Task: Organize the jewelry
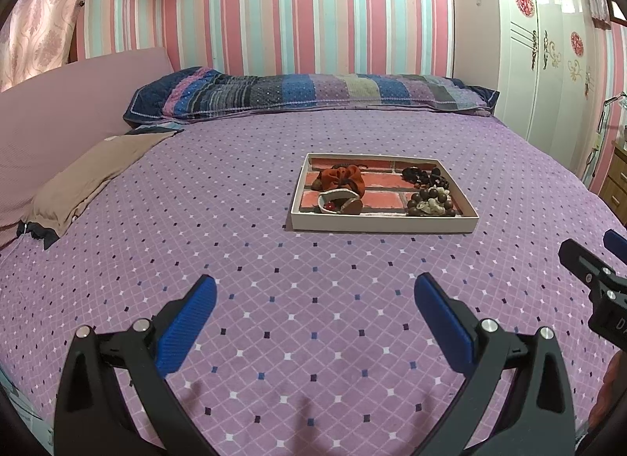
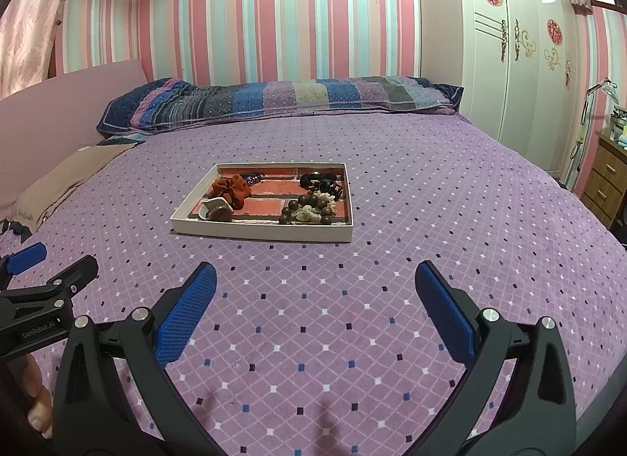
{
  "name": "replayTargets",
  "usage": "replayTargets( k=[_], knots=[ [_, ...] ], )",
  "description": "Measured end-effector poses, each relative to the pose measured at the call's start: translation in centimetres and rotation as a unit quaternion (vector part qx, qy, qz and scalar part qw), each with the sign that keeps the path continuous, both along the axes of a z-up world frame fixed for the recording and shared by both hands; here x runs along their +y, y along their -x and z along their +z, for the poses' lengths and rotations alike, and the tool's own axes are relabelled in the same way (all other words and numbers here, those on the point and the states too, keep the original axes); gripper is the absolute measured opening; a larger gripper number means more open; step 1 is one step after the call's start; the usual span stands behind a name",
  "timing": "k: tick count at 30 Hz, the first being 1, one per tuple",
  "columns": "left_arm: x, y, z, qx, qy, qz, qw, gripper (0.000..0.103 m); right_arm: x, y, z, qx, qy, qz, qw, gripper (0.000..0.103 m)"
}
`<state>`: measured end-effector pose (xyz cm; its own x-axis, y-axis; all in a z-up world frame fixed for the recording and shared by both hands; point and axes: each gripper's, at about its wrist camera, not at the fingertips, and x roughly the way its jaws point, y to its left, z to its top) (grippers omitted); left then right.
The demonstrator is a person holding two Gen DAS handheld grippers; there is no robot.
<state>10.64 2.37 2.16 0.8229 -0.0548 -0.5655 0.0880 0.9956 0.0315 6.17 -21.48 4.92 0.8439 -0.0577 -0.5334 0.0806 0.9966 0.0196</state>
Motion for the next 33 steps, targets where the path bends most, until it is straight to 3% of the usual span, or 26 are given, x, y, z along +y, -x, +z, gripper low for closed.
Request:
replayTargets(
  k=[33],
  knots=[
    [-0.25, 0.02, -0.08, -0.007, -0.01, -0.002, 0.9999, 0.099, -0.01, -0.01, 0.03, 0.0, 0.001, 0.0, 1.0, 0.099]
  ],
)
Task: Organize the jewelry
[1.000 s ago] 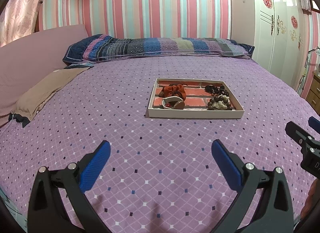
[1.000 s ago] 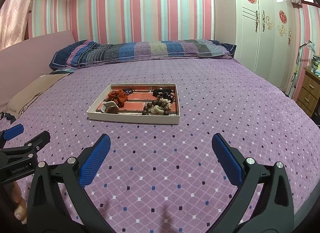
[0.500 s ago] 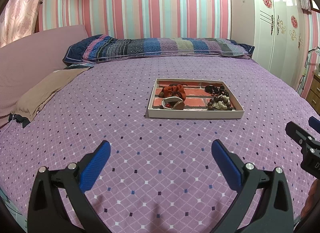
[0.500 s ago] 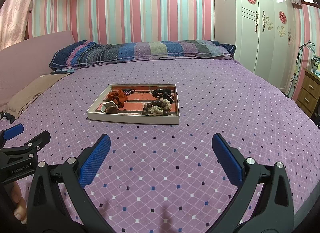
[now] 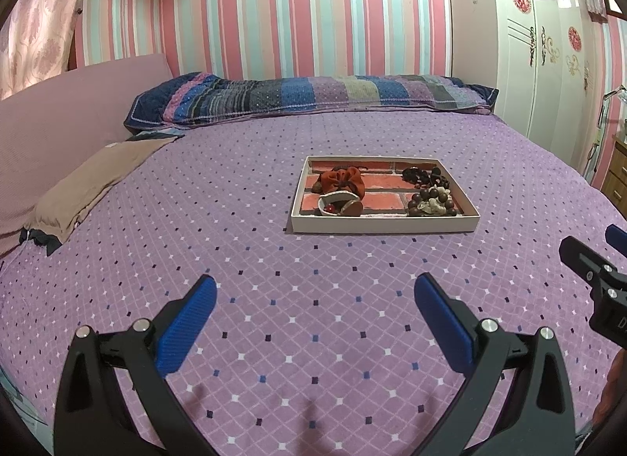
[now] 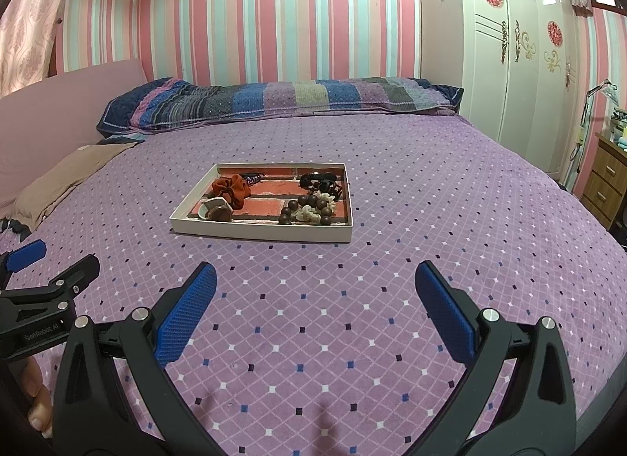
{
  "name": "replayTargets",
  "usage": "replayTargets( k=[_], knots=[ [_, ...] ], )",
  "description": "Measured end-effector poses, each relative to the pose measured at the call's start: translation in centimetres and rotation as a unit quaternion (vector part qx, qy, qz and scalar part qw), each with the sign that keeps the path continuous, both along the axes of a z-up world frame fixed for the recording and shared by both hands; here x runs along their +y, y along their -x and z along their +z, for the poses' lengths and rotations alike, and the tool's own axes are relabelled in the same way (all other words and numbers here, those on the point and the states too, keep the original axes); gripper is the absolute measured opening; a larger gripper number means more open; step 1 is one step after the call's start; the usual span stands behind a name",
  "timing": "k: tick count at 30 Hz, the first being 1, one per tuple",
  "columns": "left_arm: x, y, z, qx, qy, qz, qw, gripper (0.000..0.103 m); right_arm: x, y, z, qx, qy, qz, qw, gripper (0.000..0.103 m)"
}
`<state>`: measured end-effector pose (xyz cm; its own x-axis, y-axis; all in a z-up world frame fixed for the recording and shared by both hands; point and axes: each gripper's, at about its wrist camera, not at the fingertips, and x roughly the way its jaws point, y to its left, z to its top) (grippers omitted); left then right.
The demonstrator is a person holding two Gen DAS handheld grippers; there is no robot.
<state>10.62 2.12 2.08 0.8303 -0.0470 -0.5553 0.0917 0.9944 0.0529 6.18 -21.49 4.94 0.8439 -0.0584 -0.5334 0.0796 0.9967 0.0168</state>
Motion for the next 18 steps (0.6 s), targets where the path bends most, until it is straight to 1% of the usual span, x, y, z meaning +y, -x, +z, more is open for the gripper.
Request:
replayTargets(
  k=[5, 18],
  knots=[
    [-0.08, 0.02, -0.08, -0.003, -0.002, 0.0, 1.0, 0.099, 0.0, -0.01, 0.02, 0.001, -0.001, 0.0, 1.0, 0.099],
    [0.0, -0.41, -0.24, 0.011, 0.007, -0.006, 0.9999, 0.099, -0.1, -0.08, -0.24, 0.002, 0.0, 0.001, 1.0, 0.099]
  ],
)
